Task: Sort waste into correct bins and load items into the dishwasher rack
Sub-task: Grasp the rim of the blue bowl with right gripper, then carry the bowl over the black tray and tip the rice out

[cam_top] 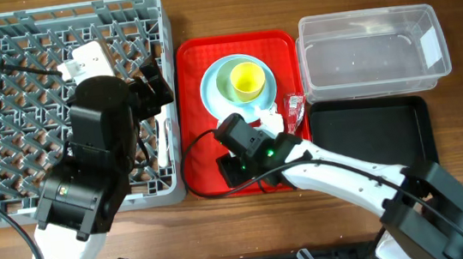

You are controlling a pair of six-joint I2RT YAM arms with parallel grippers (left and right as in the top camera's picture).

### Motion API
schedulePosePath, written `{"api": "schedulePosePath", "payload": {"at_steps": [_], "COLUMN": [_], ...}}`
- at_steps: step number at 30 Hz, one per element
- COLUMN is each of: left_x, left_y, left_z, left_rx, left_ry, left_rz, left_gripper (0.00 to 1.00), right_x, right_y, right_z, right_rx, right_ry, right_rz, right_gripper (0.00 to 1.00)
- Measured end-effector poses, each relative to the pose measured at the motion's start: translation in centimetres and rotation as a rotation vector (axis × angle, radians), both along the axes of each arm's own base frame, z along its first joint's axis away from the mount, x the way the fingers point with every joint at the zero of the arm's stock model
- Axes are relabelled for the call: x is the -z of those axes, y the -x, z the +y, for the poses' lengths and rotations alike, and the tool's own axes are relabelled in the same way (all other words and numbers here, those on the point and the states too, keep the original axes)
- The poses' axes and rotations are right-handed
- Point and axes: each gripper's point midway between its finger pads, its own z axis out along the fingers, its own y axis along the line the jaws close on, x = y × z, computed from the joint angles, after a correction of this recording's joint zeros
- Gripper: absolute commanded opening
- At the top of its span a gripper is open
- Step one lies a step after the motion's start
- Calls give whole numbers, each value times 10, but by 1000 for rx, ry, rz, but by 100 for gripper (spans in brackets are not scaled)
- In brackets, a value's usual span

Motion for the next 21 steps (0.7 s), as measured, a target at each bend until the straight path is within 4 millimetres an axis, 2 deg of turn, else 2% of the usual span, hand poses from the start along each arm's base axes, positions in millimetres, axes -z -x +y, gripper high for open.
{"api": "schedulePosePath", "payload": {"at_steps": [1, 5, 8, 10, 13, 16, 18, 21], "left_x": [0, 0, 0, 0, 0, 0, 0, 0], "left_y": [0, 0, 0, 0, 0, 0, 0, 0], "left_z": [0, 0, 0, 0, 0, 0, 0, 0], "left_rx": [0, 0, 0, 0, 0, 0, 0, 0], "left_ry": [0, 0, 0, 0, 0, 0, 0, 0], "left_rz": [0, 0, 0, 0, 0, 0, 0, 0], "left_gripper": [100, 100, 100, 100, 100, 100, 100, 100], "right_x": [2, 2, 6, 8, 9, 7, 7, 4], "right_y": [0, 1, 0, -4, -9, -9, -8, -6], "right_z": [0, 0, -10, -21, -32, -35, -35, -38], "right_rx": [1, 6, 51, 97, 139, 141, 141, 143], "right_ry": [1, 2, 30, 49, 65, 73, 74, 87], "right_rz": [5, 9, 29, 52, 63, 62, 62, 67], "right_gripper": [38, 32, 24, 12, 10, 9, 4, 4]}}
